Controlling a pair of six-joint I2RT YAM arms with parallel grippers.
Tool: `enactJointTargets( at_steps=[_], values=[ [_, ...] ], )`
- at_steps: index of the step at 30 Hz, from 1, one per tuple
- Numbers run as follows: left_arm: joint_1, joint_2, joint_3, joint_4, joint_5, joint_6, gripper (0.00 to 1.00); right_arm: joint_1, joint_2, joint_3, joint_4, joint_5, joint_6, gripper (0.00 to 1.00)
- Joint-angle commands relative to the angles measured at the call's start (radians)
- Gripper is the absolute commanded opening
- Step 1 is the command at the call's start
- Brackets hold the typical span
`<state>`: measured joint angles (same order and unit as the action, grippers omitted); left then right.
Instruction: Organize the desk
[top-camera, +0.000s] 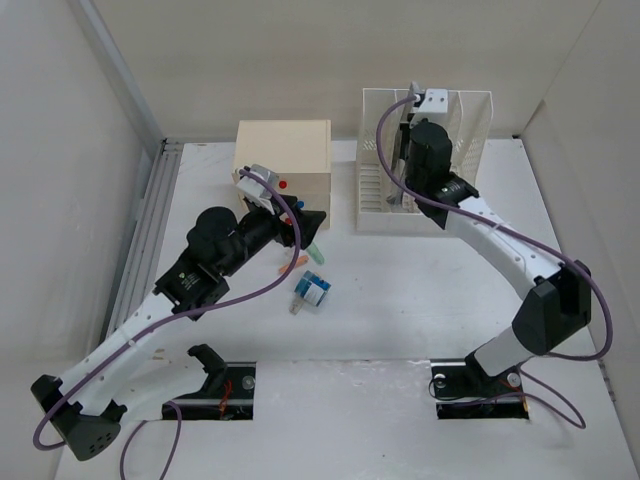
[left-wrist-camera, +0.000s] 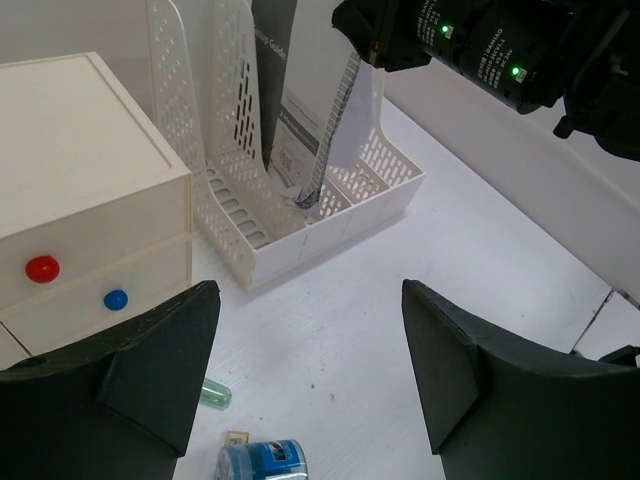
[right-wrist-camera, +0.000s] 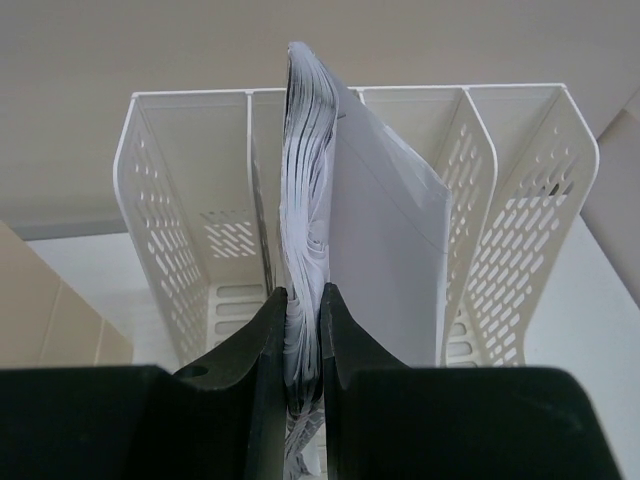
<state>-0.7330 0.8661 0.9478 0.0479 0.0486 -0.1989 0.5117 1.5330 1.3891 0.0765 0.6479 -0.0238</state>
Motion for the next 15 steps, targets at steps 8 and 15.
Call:
enactJointTargets(
  at_steps=[8,15],
  values=[
    [0.001,-0.016,-0.015,0.053,-0.003,0.001,0.71,0.022,0.044,0.004,0.287,0.095,0.050,0.00],
    [0.001,-0.026,-0.024,0.053,-0.013,0.001,0.71,0.022,0.082,-0.041,0.361,0.096,-0.016,0.00]
  ],
)
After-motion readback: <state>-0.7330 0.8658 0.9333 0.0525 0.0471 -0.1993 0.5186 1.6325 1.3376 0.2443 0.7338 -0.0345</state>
